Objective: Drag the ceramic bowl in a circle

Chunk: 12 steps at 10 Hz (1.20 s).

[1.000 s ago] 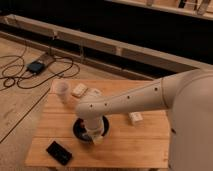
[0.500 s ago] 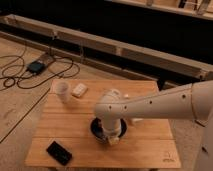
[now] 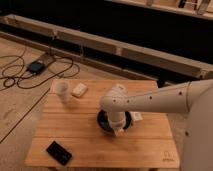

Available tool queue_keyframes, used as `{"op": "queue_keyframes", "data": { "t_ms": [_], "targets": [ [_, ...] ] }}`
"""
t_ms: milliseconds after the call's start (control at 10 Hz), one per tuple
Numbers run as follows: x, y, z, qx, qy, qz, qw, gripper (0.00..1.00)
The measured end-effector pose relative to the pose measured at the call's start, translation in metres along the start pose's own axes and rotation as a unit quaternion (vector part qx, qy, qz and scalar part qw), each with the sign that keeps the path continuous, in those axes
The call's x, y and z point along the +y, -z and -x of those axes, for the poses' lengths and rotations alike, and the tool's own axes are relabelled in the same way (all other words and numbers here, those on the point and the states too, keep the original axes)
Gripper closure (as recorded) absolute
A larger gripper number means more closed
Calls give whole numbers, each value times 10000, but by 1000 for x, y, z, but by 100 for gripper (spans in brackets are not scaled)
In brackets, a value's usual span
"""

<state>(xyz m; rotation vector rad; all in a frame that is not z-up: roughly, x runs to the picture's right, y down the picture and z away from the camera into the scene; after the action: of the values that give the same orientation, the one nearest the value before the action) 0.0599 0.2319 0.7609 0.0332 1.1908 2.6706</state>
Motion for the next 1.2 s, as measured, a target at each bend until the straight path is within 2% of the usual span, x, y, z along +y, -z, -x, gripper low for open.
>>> {"op": "queue_keyframes", "data": {
  "t_ms": [100, 200, 400, 700, 900, 1200],
  "targets": [
    [7, -1, -6, 11, 85, -5, 10000, 100],
    [23, -2, -18, 45, 260, 84, 9996, 100],
    [35, -2, -34, 5, 500, 79, 9987, 98],
    [40, 1, -63, -38, 879, 40, 9961, 69],
    [38, 4, -93, -109, 1251, 42, 9921, 47],
    [43, 9, -101, -379, 1575, 47, 9868, 21]
  ]
}}
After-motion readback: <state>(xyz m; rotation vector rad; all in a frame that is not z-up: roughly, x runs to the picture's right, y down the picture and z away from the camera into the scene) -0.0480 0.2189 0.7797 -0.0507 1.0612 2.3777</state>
